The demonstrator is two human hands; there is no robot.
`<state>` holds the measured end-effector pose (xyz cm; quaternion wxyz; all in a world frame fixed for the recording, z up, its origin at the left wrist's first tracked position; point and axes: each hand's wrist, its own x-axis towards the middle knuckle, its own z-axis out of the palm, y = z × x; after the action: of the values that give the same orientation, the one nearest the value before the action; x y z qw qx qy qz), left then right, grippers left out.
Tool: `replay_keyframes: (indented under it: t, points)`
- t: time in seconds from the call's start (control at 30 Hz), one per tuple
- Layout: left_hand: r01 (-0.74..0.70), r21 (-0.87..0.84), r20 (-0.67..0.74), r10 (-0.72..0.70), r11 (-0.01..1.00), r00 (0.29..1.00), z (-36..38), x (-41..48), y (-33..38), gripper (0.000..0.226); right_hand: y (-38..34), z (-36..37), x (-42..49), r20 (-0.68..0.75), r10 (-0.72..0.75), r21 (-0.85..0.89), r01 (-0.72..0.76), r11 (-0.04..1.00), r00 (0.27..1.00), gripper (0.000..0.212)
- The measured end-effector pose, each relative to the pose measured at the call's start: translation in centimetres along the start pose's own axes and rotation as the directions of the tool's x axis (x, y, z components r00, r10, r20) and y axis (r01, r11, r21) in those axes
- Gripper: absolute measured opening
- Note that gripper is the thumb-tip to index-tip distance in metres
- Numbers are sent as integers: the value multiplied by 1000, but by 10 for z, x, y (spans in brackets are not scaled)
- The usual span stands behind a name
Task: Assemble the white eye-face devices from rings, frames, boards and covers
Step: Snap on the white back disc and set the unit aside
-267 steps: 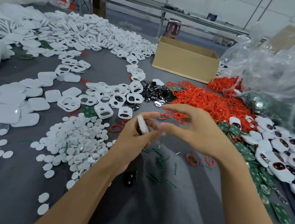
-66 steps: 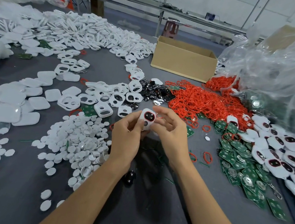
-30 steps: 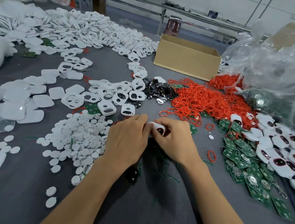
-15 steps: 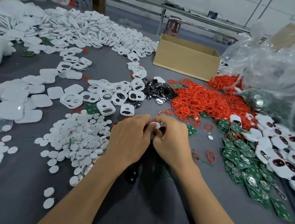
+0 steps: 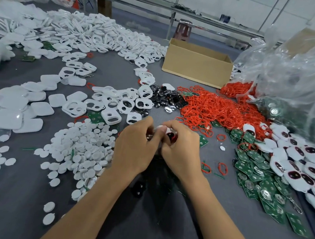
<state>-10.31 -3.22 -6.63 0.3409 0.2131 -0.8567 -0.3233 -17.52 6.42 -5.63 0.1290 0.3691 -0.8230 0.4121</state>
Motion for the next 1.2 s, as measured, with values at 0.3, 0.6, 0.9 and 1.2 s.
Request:
replay_keyframes:
  t: [0.3,0.6,0.9,1.2]
  points:
    - [324,-592,124,-314,738,941,-3,6,4,25,2,4,0,-27,48,301,-38,953,998,24]
    - [410,-704,251,-337,579,907,-2,7,3,45,-2,0,0,52,88,333,-100,938,995,44]
    - [439,-699,241,-392,565,888,-3,7,1,26,1,0,0,17,-48,151,45,988,999,56]
    - [411,-744,225,-380,527,897,-4,10,3,29,-1,-5,3,27,-50,151,46,987,998,55]
